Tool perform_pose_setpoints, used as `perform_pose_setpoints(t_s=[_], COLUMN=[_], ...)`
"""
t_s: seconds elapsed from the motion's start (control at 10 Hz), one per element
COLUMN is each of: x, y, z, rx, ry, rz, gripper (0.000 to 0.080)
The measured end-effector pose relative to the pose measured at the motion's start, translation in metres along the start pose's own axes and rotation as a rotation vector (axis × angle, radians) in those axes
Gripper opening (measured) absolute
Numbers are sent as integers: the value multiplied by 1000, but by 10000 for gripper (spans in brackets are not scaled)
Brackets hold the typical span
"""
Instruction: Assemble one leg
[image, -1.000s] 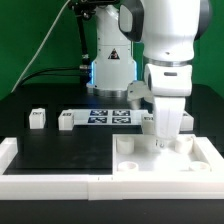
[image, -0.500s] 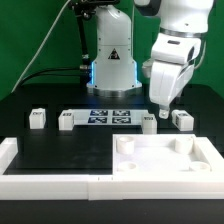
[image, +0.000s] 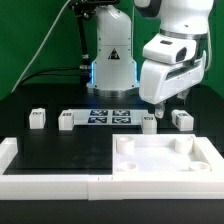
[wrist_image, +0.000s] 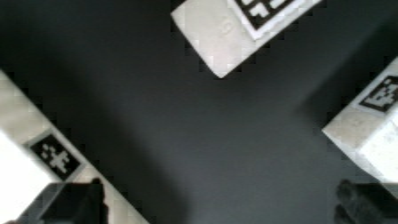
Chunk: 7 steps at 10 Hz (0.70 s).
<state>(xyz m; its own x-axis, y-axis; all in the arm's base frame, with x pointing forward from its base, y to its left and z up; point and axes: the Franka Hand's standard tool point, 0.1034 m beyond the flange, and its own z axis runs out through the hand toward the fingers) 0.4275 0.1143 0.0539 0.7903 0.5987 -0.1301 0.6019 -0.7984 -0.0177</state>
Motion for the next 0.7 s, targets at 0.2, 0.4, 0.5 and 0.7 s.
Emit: perform_pose_setpoints(t_s=[0.2,0.4,0.5,0.7], x=[-2,0,-2,-6], y=[-28,-45,-45,-45], z=[7,12,11,12], rx=[8,35,39,44], ry=[-22,-38,-66,-107], rz=[345,450,438,442], gripper=[649,649,649,649])
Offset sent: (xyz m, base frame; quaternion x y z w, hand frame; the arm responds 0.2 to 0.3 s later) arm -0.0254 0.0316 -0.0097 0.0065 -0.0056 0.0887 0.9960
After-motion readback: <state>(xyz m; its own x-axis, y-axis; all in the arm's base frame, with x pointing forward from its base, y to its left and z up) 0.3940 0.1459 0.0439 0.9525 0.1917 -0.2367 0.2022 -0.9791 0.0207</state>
